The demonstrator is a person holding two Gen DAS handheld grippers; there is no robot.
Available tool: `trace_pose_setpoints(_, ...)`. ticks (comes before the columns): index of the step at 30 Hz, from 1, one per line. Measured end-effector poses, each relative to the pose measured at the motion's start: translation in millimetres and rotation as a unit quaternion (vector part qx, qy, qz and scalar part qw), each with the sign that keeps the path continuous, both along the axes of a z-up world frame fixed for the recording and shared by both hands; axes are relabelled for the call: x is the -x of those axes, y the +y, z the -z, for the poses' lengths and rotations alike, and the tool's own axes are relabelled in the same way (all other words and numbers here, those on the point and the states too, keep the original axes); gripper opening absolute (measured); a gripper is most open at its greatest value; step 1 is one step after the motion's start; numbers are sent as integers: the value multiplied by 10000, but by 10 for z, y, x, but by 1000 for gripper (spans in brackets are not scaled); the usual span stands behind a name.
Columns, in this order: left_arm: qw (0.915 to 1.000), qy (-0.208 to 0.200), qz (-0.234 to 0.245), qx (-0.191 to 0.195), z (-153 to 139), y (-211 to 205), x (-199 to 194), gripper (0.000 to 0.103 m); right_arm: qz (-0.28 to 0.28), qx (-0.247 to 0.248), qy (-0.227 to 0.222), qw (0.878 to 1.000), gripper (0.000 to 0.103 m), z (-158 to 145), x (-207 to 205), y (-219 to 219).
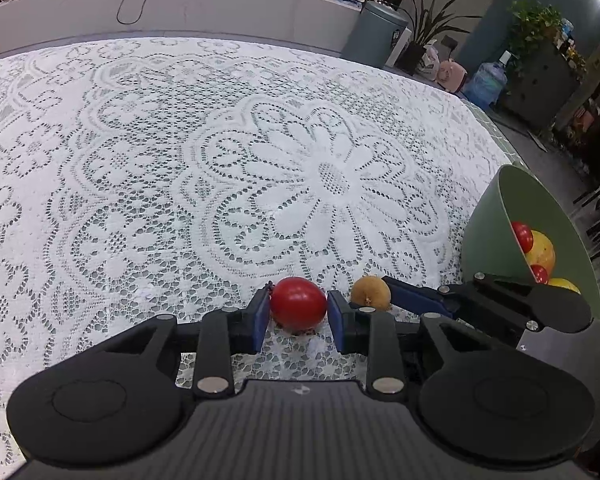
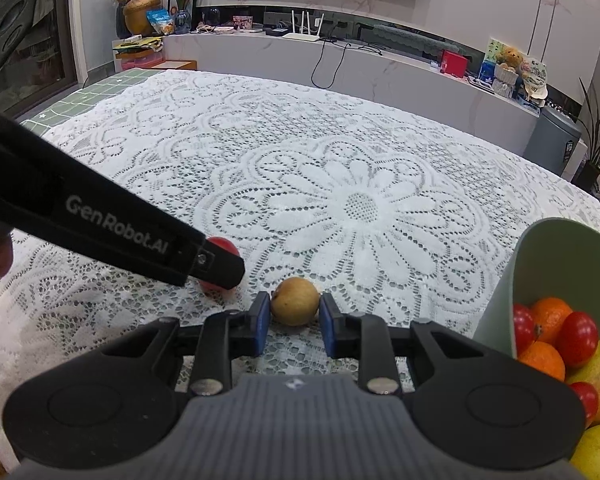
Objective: Organize fruits
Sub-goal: 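Grasp the red tomato with the left gripper while the right gripper grasps the brown kiwi, then carry the tomato and kiwi over the colander and open both grippers inside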
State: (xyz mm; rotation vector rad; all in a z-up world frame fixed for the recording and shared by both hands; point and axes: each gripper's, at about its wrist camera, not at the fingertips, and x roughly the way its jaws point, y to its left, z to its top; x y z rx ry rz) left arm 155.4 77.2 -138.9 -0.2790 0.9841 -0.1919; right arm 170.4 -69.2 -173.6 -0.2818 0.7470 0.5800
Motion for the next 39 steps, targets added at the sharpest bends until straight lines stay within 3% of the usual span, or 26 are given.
trace_pose_setpoints(6,9999,-93,-78,-80,-109,5,75,34,44,-52,-95,9999,23,-65,65,-51)
trace_pose_setpoints(18,9971,-710,117,-231,-691,-277,347,34,294,-367,-352,9983,23,-530,331,-333)
trace_pose_setpoints(29,9908,-1134,660,-336,-1028,-861,458,34,761,-737,-769,9914,23,-954,546,-945)
trace_pose_setpoints(35,9843,-1281,1066,-573,-1068,-1246,427,34,1199,-776,-901,9856,23,-1026,583,-1367)
trace_pose_setpoints(39,9796,-1309,1367,-672,-1044,-1488,362,34,1488,-846,-763,9823,23,-1031,532,-1613)
